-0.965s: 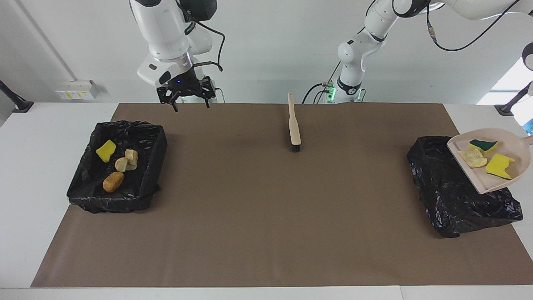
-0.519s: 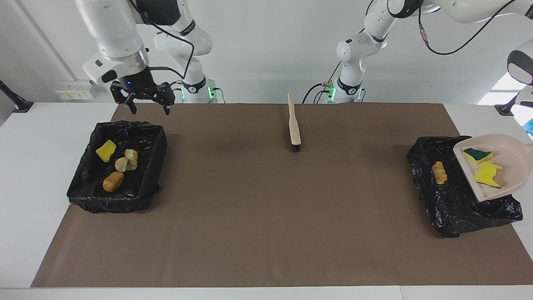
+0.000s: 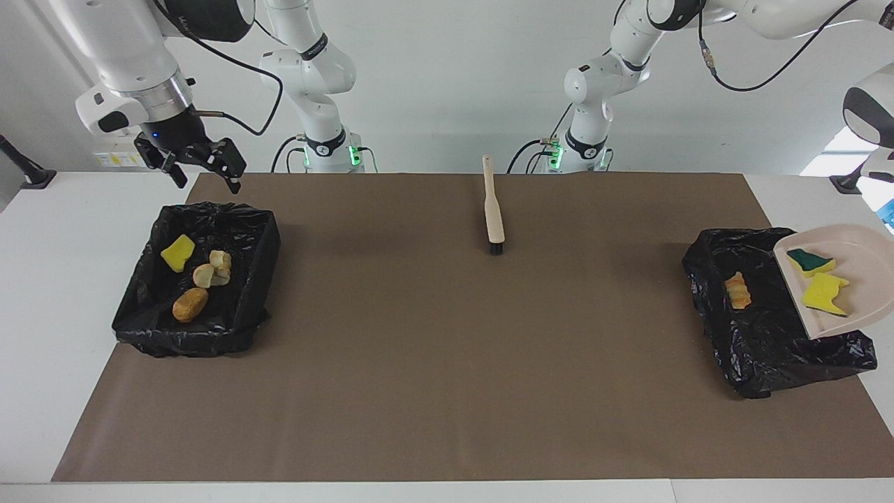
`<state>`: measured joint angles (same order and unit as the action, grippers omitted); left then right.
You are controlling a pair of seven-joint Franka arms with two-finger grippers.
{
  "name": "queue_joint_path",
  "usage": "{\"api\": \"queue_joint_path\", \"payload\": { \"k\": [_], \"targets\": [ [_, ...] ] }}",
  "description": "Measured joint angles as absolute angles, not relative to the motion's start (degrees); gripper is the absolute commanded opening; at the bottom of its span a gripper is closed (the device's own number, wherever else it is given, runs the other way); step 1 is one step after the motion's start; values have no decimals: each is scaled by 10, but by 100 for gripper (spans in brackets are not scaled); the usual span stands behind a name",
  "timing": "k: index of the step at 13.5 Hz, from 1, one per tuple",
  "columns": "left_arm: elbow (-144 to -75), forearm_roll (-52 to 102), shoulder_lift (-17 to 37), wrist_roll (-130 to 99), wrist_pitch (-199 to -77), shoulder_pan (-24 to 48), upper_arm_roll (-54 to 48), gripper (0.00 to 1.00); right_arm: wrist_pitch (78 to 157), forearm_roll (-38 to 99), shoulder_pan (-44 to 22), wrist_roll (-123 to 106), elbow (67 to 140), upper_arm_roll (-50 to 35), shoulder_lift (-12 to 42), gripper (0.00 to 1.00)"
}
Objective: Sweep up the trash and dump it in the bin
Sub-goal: 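Shake the tipped dustpan over the black bag with the left gripper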
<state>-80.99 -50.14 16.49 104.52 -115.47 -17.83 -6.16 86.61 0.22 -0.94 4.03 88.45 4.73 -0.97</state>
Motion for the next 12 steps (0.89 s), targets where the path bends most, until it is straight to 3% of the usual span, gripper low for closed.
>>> {"api": "queue_joint_path", "payload": {
  "k": [8,12],
  "targets": [
    [-821,-541,157,1041,-1161,-160,-63,0,868,4,-19,40,910,47,-23,100],
    [-821,-410,122,1038,-1125,-158,-64,0,869,2,-19,38,913,46,-26,100]
  ]
}}
